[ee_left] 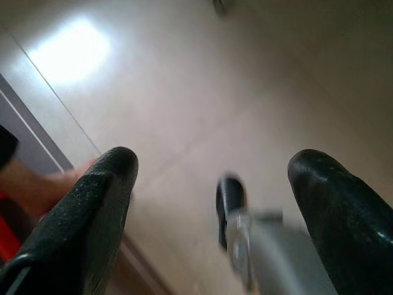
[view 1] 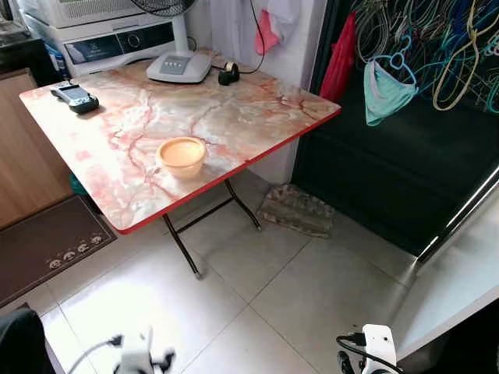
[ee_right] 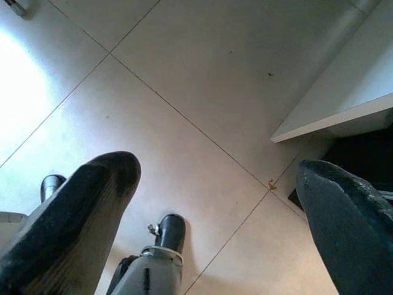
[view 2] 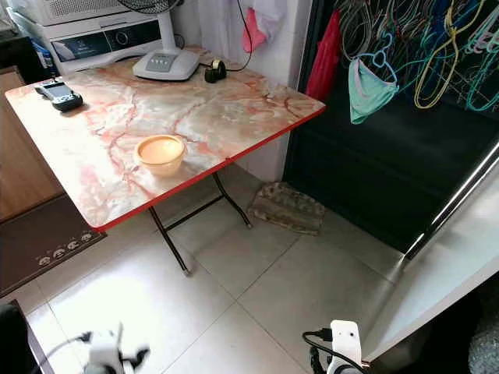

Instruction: Restocking fridge

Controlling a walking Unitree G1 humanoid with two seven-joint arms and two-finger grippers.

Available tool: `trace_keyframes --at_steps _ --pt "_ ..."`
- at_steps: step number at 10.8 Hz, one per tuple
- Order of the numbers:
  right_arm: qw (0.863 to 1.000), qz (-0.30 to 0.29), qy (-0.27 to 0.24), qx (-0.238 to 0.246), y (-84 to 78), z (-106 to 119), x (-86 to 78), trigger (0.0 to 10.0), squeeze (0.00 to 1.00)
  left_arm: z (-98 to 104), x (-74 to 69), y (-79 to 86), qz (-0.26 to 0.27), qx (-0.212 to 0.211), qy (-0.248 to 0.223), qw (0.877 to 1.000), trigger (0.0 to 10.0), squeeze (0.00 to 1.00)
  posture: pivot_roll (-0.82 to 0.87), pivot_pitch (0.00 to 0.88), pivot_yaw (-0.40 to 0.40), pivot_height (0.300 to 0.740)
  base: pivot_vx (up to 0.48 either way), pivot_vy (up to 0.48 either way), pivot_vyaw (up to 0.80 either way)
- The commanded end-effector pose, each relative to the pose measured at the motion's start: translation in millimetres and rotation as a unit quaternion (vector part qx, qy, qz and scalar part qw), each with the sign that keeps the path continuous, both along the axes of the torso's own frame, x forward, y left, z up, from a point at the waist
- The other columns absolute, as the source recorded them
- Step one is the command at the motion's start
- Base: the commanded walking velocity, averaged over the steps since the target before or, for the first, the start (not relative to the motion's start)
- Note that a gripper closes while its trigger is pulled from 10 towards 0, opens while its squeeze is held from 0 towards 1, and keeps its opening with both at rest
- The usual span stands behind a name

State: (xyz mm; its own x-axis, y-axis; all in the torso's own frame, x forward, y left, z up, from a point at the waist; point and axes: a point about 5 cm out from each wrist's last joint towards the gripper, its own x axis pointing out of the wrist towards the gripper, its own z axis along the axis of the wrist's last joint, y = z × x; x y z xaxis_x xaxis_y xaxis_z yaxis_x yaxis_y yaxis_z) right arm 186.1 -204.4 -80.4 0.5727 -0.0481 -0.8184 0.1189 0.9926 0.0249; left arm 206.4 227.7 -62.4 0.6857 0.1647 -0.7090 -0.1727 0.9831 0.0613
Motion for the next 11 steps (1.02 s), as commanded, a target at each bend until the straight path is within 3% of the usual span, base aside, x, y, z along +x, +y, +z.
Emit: trace_keyframes --at_steps 1,4,6,11 --pt "1.0 -0.006 0.0 0.004 -1.1 1.2 2.3 10.0 0.0 13.0 15.8 6.6 0.038 0.008 -0.051 0.998 10.0 0.0 0.11 0.0 -0.06 0.74 0.0 0.0 0.0" --pt "1.0 -0.003 0.0 0.003 -2.0 1.7 3.1 10.0 0.0 55.2 59.4 11.4 0.036 0.039 -0.19 0.98 10.0 0.0 0.11 0.0 -0.061 0.74 0.0 0.0 0.0" --pt "1.0 -0.003 -0.001 0.001 -2.3 1.9 3.4 10.0 0.0 93.9 91.1 4.4 0.018 0.056 -0.296 0.953 10.0 0.0 0.11 0.0 -0.058 0.74 0.0 0.0 0.0" --pt "1.0 0.003 0.001 -0.002 -2.9 1.5 2.3 10.0 0.0 133.8 115.1 -18.8 -0.042 0.077 -0.401 0.912 10.0 0.0 0.09 0.0 -0.051 0.74 0.0 0.0 0.0"
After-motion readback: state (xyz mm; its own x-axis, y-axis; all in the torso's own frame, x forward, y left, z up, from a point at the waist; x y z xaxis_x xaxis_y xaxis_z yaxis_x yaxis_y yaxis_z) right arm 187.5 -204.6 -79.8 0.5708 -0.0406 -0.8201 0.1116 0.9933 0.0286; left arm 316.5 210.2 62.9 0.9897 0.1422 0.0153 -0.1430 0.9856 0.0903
